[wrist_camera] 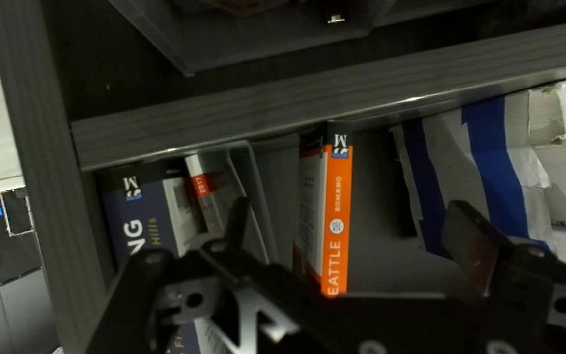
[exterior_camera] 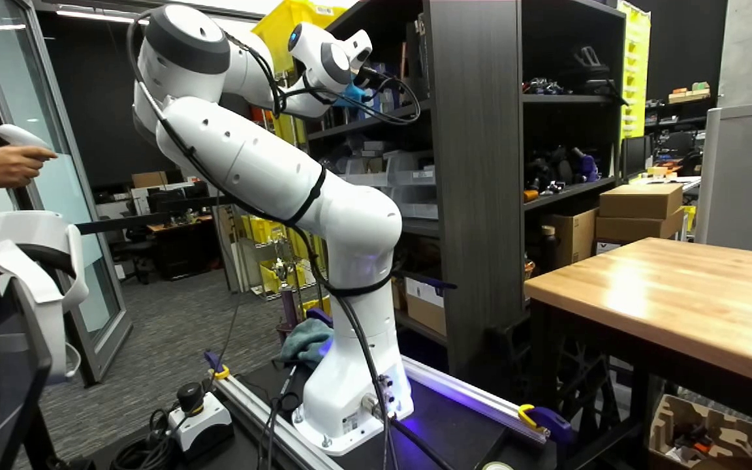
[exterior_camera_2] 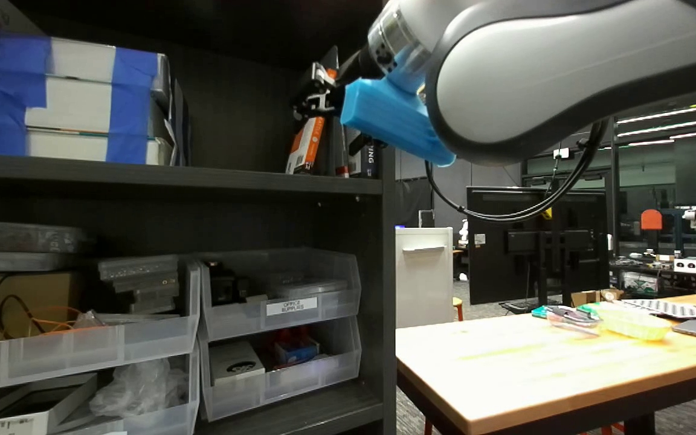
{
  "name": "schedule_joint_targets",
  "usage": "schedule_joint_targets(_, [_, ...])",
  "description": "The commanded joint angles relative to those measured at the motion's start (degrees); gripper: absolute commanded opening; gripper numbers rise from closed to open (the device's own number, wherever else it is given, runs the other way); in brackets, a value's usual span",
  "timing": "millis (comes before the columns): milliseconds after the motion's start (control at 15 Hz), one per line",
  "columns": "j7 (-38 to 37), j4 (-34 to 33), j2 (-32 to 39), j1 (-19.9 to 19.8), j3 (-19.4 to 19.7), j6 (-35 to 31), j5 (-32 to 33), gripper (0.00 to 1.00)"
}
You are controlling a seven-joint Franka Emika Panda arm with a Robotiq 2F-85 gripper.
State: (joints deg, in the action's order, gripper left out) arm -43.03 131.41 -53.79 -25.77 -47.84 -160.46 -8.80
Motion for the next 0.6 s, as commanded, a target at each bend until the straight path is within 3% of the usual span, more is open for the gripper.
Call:
schedule_joint_targets(0, [-1.38,-0.53,0.68,1.18,0.06,0.40,1.89,1.00])
schedule_joint_targets(533, [-1.52,-1.24,1.56,0.30,-1.55,-0.18,2.05,1.00])
